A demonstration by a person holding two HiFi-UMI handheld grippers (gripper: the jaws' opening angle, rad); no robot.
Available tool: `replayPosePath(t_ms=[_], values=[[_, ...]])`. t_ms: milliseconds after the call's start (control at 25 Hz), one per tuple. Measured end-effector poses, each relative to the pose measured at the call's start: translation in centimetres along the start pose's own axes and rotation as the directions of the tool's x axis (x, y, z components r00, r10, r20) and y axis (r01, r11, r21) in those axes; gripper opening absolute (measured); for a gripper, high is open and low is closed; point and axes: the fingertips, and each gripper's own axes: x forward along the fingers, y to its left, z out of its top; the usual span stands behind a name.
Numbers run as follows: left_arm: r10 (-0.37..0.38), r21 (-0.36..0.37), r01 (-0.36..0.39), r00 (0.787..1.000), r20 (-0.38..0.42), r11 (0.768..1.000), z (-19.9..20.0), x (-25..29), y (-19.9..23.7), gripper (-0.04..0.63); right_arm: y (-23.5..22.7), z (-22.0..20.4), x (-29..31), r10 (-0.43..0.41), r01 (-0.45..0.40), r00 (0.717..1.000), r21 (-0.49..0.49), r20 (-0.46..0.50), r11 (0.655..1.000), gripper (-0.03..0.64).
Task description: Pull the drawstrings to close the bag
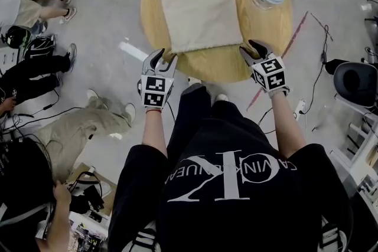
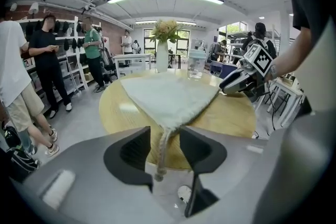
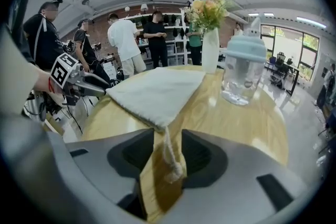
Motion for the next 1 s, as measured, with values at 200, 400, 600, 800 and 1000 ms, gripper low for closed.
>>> replayPosePath(t_ms=[200,400,600,800,1000], values=[[-0.024,0.006,0.025,0.999,-0.039,1.0,-0.3,0.9,-0.1,0.176,-0.5,-0.4,0.8,0.0,0.0,1.0,-0.002,-0.029,1.0,0.154],[-0.034,-0.008,0.034,0.996,-0.077,0.999,-1.3,1.6,-0.5,0.176,-0.4,-0.5,1.2,-0.015,0.012,0.998,-0.058,-0.055,0.998,0.101],[-0.032,-0.029,0.03,0.997,-0.074,0.999,-1.4,1.7,-0.5,0.17,0.0,-0.7,1.4,0.006,-0.009,0.999,-0.054,-0.046,0.999,0.056],[-0.009,-0.06,0.003,0.995,-0.095,0.998,-1.2,1.2,-0.3,0.104,0.3,-0.4,1.2,0.024,-0.026,0.999,-0.048,-0.042,0.999,0.028],[0.041,-0.033,-0.046,0.989,-0.139,0.998,-2.0,1.2,-0.8,0.035,0.3,-0.4,0.7,-0.007,0.002,0.999,-0.098,-0.05,0.995,0.025]])
